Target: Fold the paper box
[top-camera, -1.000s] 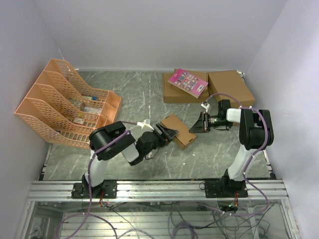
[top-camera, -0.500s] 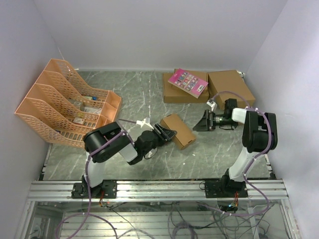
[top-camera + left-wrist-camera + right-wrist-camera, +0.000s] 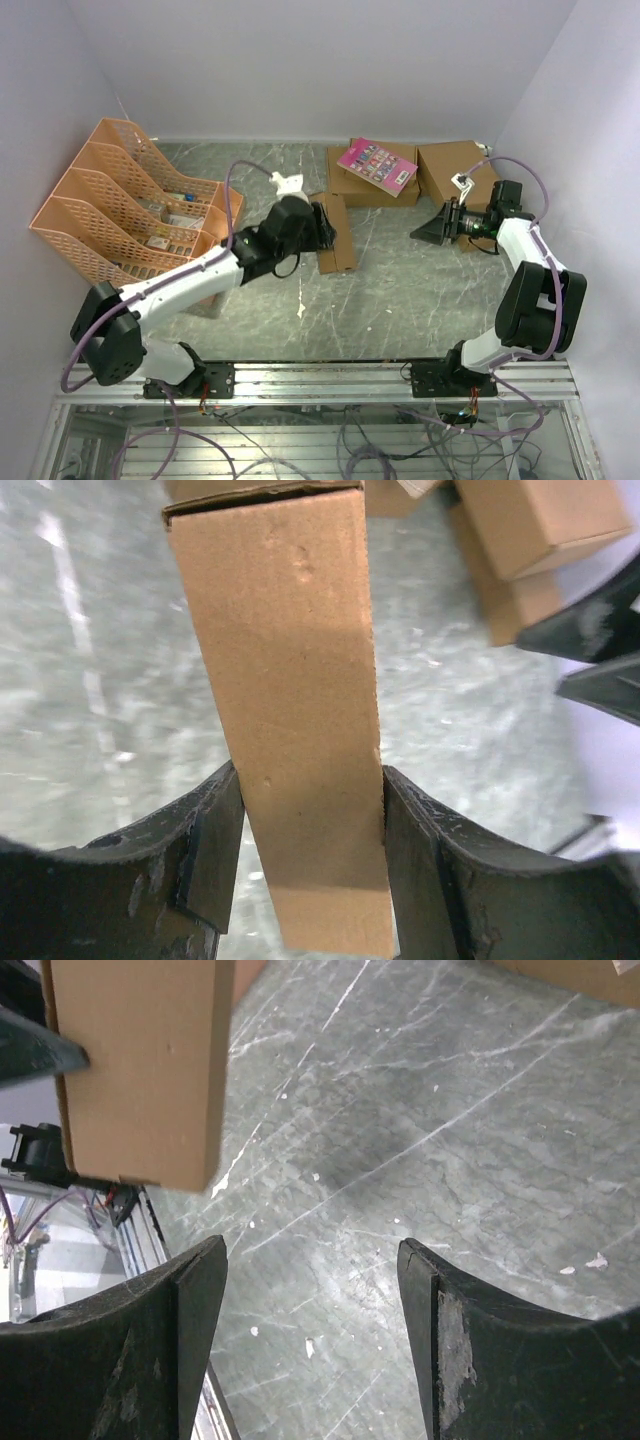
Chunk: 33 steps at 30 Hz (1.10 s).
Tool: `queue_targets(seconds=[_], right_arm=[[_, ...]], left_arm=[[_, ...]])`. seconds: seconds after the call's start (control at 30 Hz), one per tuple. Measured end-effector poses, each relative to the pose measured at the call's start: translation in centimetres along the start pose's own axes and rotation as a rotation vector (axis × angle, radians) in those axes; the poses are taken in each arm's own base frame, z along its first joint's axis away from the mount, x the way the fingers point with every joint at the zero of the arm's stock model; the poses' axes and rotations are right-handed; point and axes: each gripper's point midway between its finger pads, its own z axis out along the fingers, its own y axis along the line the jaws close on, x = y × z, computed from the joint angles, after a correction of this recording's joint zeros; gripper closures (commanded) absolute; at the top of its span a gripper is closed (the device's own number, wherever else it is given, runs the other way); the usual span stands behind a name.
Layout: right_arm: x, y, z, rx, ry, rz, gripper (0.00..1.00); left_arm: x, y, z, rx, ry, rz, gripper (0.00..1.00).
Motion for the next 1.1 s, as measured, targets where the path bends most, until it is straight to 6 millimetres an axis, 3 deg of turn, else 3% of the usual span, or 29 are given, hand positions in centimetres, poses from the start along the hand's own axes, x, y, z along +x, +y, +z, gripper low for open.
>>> queue_targets(seconds=[0.1, 0.23, 0.37, 0.47, 0.67, 0.97, 1.1], right_arm=[[-0.3, 0.4, -0.2, 0.001, -0.008, -0.007, 0.32], [-0.5, 0.4, -0.4, 0.003, -0.015, -0.001, 0.31], [-0.6, 0.2, -0.7, 0.008, -0.026, 0.005, 0.31], [-0.7, 0.1, -0.9, 0.011, -0.032, 0.008, 0.31], [-0.8, -0.2, -1.4, 0.017, -0.044, 0.013, 0.31], [-0.6, -0.4, -2.2, 0.016, -0.059, 0.027, 0.31], [-0.5, -0.3, -2.3, 0.012, -0.062, 0.029, 0.31]], left_arm=[[-2.6, 0.8, -1.3, -0.143, 0.052, 0.170, 0.46], [-3.6, 3.3, -1.6, -0.347, 0.172, 0.370, 0.47], [-2.1, 7.1, -1.3, -0.559, 0.349, 0.559, 0.48], [-1.0, 8.9, -0.9, -0.686, 0.451, 0.681, 0.47], [1.7, 8.7, 1.1, -0.823, 0.542, 0.895, 0.42], [6.8, 9.0, 2.9, -0.892, 0.635, 1.058, 0.04], [8.6, 8.6, 3.1, -0.878, 0.653, 1.101, 0.00]])
